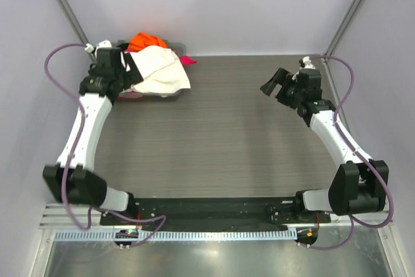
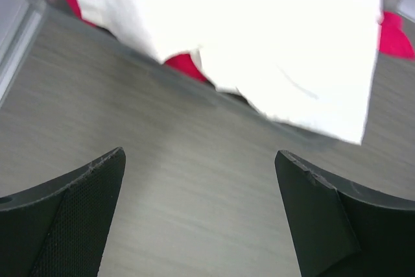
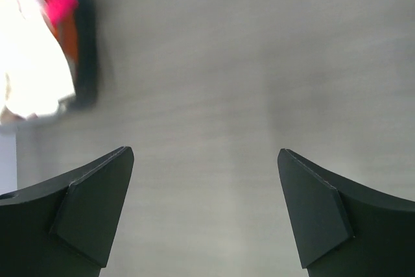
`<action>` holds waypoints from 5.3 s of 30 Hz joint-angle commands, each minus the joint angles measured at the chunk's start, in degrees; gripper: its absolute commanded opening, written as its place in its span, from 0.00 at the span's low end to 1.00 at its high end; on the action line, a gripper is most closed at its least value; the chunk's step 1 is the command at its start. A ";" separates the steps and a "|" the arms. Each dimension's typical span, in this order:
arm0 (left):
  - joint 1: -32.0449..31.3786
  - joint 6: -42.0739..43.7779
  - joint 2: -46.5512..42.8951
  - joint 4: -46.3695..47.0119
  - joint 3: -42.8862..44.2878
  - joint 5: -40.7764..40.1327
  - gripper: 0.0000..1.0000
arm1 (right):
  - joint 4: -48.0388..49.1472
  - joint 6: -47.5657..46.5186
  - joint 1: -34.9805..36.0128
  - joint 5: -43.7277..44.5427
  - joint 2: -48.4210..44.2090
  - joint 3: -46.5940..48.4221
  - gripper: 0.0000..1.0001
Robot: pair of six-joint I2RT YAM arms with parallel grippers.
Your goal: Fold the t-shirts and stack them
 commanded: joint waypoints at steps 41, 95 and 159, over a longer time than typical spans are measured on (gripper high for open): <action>-12.39 -2.62 17.77 2.68 47.64 12.72 0.00 | -31.81 5.02 11.86 15.33 -19.06 16.53 0.99; -7.57 -1.92 50.30 -1.98 42.13 20.82 1.00 | -27.60 3.53 12.20 11.48 -7.12 -6.31 0.87; -32.08 -20.46 3.42 13.48 -26.64 12.82 0.93 | -60.55 12.41 27.85 52.33 -27.07 24.02 0.01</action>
